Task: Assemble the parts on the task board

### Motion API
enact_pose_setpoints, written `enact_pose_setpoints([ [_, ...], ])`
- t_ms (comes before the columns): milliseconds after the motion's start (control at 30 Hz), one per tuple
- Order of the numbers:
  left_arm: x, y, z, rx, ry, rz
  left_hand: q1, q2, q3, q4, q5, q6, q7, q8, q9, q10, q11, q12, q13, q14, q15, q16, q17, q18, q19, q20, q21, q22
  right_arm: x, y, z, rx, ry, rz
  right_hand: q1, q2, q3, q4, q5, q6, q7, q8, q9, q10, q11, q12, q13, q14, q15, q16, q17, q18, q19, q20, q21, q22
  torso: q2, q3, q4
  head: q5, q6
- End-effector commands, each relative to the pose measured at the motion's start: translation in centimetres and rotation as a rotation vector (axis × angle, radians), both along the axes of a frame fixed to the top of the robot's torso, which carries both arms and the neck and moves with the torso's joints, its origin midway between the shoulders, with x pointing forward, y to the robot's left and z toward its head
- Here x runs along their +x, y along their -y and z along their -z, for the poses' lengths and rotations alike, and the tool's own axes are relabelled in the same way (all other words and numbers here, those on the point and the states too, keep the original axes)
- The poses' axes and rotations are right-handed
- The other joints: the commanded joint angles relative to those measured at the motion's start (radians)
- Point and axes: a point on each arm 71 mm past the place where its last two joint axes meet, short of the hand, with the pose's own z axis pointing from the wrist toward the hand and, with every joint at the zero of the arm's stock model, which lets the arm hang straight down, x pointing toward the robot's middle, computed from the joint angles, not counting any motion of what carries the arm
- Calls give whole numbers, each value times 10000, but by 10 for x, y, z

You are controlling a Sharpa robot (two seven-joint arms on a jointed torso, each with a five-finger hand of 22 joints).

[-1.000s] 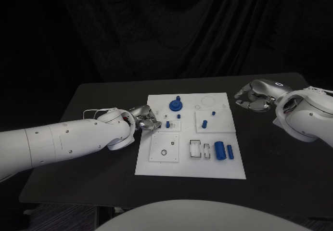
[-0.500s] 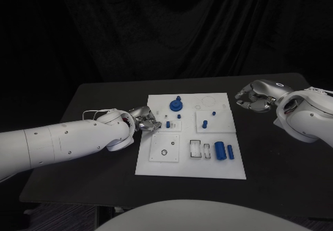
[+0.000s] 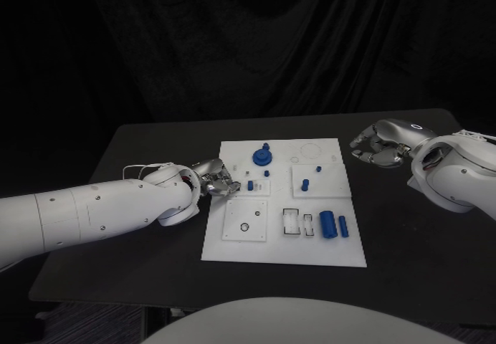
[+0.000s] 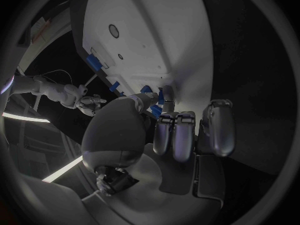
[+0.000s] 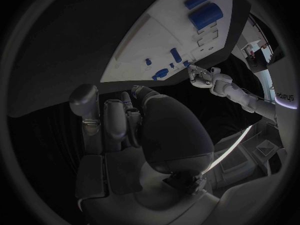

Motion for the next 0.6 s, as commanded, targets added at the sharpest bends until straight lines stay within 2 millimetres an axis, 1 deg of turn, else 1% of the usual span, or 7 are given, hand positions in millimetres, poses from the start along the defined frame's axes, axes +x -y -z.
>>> enact_pose_setpoints([
  [33, -3, 2, 4, -107, -83, 312, -6, 97, 52, 17, 49, 227, -226, 59, 14, 1022, -55, -5, 2628, 1038, -55, 26, 2634, 47, -84, 25, -56, 1855, 0, 1, 2, -67, -65, 141, -11, -49, 50, -5, 58, -6, 17, -39, -21, -56, -3, -56, 1095, 151, 47, -45, -19, 208, -58, -19, -74, 427, 2, -2, -1, 5, -1],
  [133, -3, 2, 3, -174, -11, 380, -96, 132, 62, 91, 39, 223, -217, 59, 21, 1022, -44, -5, 2628, 1038, -44, 26, 2634, 51, -105, 33, -81, 1848, 0, 1, 2, -68, -68, 142, -11, -49, 50, -5, 58, -6, 17, -39, -21, -56, -3, -56, 1095, 151, 47, -45, -19, 208, -58, -19, -74, 427, 5, 0, -2, 6, -1],
  [233, -3, 2, 3, -195, -1, 429, -268, 211, 53, 256, 41, 256, -212, 86, 47, 1022, -31, -5, 2628, 1038, -29, 26, 2634, 55, -130, 45, -110, 1842, 0, 1, 2, -73, -75, 146, -12, -50, 54, -7, 58, -16, 16, -46, -25, -56, -9, -58, 1094, 151, 44, -47, -21, 210, -60, -21, -82, 425, 6, 0, -3, 7, -1],
  [300, -3, 1, 3, -204, -6, 467, -350, 262, 49, 339, 101, 270, -213, 109, 75, 1022, -33, -5, 2628, 1038, -25, 26, 2634, 55, -136, 51, -115, 1843, 0, 2, 2, -75, -80, 150, -13, -51, 56, -8, 57, -21, 16, -49, -27, -56, -11, -59, 1093, 150, 42, -48, -22, 211, -61, -22, -87, 424, 8, 2, -4, 6, -1],
  [367, -3, 1, 3, -214, -8, 500, -538, 298, -68, 498, 567, 277, -218, 160, 153, 1022, -34, -5, 2628, 1038, -14, 26, 2634, 63, -161, 53, -145, 1836, 0, 2, 2, -77, -83, 152, -13, -51, 56, -8, 57, -21, 16, -49, -27, -56, -11, -59, 1093, 150, 42, -48, -22, 211, -61, -22, -87, 424, 6, 4, -3, 2, -1],
  [400, -3, 1, 3, -217, -8, 511, -595, 313, -129, 550, 706, 277, -216, 172, 176, 1022, -28, -5, 2628, 1038, -20, 26, 2634, 60, -162, 58, -144, 1838, 0, 2, 2, -76, -81, 151, -13, -51, 56, -8, 57, -21, 16, -49, -27, -56, -11, -59, 1093, 150, 42, -48, -22, 211, -61, -22, -87, 424, 5, 5, -2, 6, -1],
  [600, -3, 1, 3, -254, 20, 584, -696, 426, -222, 681, 806, 267, -212, 188, 213, 1022, -24, -5, 2628, 1038, -16, 26, 2634, 66, -183, 63, -172, 1830, 0, 1, 2, -74, -80, 149, -14, -51, 61, -9, 57, -28, 15, -54, -30, -64, -18, -67, 1084, 150, 38, -50, -23, 212, -63, -24, -96, 422, 7, 3, -4, 9, -1],
])
